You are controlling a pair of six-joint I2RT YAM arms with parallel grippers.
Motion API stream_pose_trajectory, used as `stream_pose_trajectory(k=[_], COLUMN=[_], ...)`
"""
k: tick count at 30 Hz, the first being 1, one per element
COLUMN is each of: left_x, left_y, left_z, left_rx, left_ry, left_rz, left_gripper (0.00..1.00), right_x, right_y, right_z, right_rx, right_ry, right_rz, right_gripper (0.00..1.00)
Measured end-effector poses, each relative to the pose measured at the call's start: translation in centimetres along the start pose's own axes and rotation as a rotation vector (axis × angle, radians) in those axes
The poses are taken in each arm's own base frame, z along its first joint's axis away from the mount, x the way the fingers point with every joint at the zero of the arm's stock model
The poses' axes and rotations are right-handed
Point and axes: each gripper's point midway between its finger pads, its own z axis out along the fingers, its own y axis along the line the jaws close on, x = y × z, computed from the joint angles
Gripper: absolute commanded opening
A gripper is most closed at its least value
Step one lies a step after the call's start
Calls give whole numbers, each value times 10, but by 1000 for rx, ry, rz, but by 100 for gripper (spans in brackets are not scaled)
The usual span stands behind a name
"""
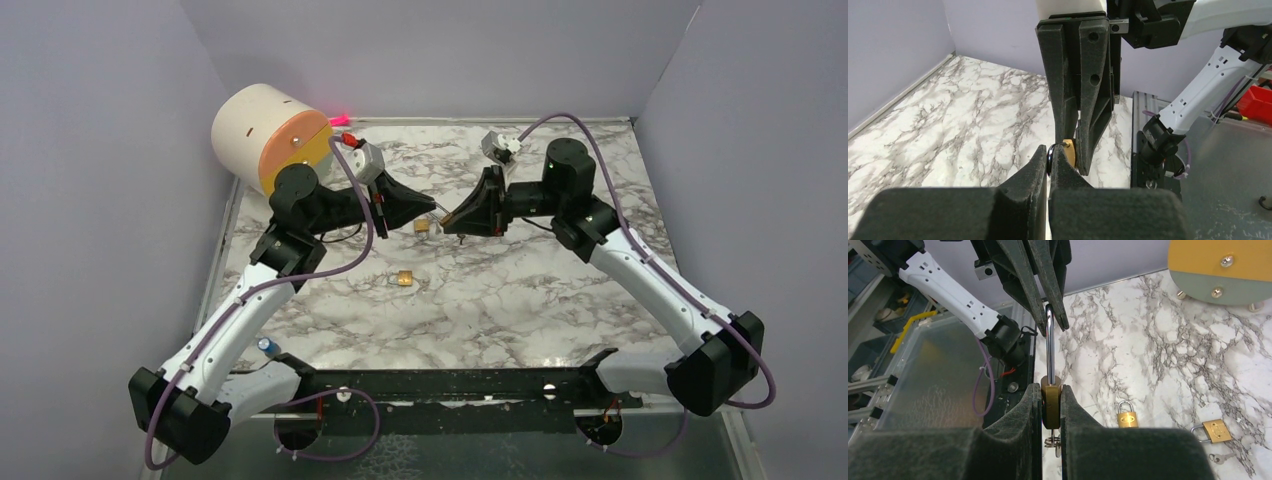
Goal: Lock with the key
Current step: Lock the lock.
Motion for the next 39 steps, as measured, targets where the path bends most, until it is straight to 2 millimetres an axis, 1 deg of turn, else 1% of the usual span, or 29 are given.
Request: stream_pose_trajectory(k=[4, 9, 16, 27, 31, 37, 39], left_x=[4, 10, 11, 20, 22, 24, 26], left_y=[-2, 2, 5, 11, 11, 12, 13], left_z=[-2, -4, -5, -1, 0, -1, -1], left_rx=[-1, -26, -38, -20, 0, 21, 27], left_ry=[18, 29, 35, 83, 102, 126, 136], left_rz=[12, 10, 34, 43, 58, 104, 115], left_gripper=[0, 0, 0, 0, 0, 0, 0], right_x=[4, 9, 9, 14, 12, -3, -4], right_y=[1, -3, -4, -9, -9, -10, -10], right_z=[1, 3, 3, 1, -5, -10, -10], right_rx=[-6, -6, -2, 11, -2, -6, -9], right_ry=[13, 27, 27, 39, 36, 73, 83], right_rz=[8, 32, 32, 67, 90, 119, 125], right_gripper=[1, 1, 1, 1, 1, 1, 1])
